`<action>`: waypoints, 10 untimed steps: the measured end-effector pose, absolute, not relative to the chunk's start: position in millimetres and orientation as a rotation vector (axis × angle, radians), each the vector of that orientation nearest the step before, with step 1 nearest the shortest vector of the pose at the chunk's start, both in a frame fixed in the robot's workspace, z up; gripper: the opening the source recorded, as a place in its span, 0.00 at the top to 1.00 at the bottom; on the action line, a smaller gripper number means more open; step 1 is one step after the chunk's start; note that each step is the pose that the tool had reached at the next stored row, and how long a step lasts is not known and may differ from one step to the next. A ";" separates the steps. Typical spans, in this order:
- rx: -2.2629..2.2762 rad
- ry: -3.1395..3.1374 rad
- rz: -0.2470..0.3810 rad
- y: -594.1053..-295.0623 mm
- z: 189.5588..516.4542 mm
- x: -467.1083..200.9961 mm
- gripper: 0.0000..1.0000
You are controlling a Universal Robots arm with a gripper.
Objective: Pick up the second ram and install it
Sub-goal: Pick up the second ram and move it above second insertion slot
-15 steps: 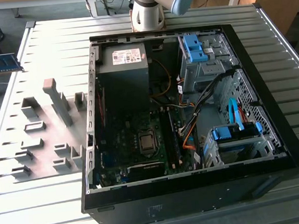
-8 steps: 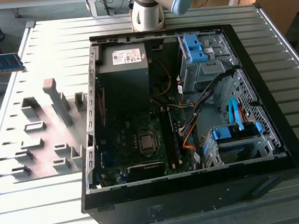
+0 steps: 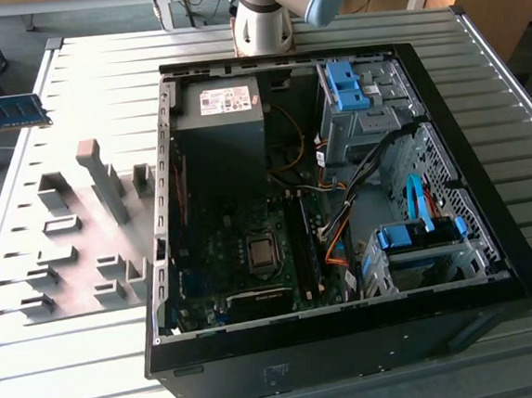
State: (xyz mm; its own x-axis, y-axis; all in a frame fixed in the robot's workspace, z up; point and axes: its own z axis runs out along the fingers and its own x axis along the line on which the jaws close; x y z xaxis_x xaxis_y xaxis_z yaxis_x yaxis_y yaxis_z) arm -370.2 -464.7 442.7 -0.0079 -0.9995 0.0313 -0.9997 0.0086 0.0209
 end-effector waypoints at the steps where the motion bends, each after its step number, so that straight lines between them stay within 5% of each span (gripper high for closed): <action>1: 2.186 -2.204 0.011 -464.7 442.6 -369.6 0.86; 10: 2.186 -2.204 0.011 -464.7 442.6 -364.4 0.86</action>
